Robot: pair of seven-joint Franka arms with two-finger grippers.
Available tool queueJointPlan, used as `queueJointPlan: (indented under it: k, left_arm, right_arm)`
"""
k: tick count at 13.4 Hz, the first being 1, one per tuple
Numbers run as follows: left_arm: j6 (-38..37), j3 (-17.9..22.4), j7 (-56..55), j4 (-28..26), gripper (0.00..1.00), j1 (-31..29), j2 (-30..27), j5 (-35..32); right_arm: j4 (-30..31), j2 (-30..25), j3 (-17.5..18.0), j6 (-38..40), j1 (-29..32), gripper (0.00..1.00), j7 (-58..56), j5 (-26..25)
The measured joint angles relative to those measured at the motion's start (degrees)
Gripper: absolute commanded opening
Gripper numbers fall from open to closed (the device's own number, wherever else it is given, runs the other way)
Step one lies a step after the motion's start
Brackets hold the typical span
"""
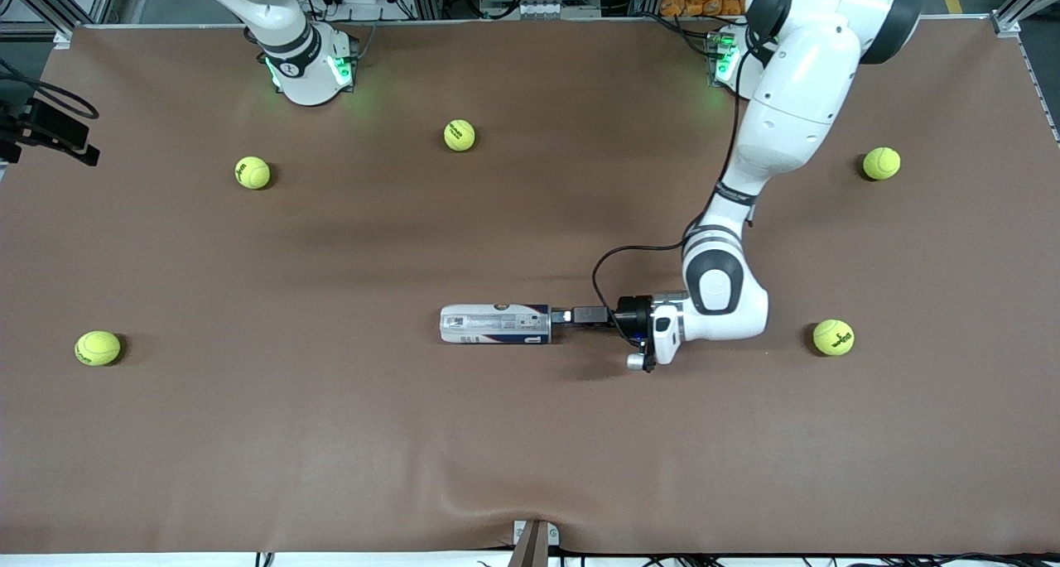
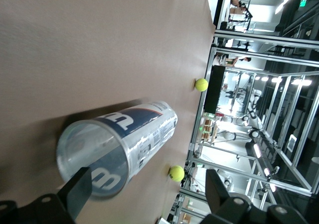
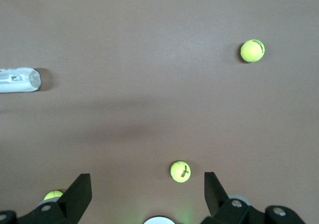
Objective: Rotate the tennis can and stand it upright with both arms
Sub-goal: 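Reach the left gripper to the can's end and grasp it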
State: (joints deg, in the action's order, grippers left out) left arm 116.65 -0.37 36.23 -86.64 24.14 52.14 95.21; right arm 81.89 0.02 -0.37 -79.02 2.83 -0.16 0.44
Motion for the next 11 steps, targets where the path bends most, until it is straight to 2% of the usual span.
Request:
queueJointPlan:
  k: [2, 3, 4, 6, 7, 11]
  left_arm:
    - [0.44, 0.0, 0.0, 1.08, 1.0, 1.06, 1.25, 0.85]
    - [0.46, 0.01, 0.0, 1.36, 0.93, 1.2, 1.59, 0.91]
    - [0.47, 0.02, 0.0, 1.7, 0.71, 1.26, 1.89, 0.92]
    - [0.68, 0.02, 0.0, 2.52, 0.13, 1.46, 2.28, 0.92]
    - [0.97, 0.02, 0.0, 2.78, 0.0, 1.69, 2.32, 0.92]
    - [1.46, 0.06, 0.0, 3.13, 0.0, 2.07, 2.33, 0.92]
  right_arm:
    - [-0.01, 0.0, -0.07, -0.08, 1.23, 1.0, -0.13, 0.88]
    - [-0.01, -0.01, -0.11, -0.08, 1.77, 1.0, -0.29, 1.02]
    - [-0.01, -0.01, -0.11, -0.08, 2.09, 1.0, -0.36, 1.07]
    - [-0.01, -0.01, -0.07, -0.08, 2.17, 1.0, -0.36, 1.09]
    - [-0.01, -0.01, -0.02, -0.09, 2.17, 1.0, -0.36, 1.09]
    - [0.1, 0.01, 0.02, -0.73, 2.17, 1.0, -0.37, 1.1]
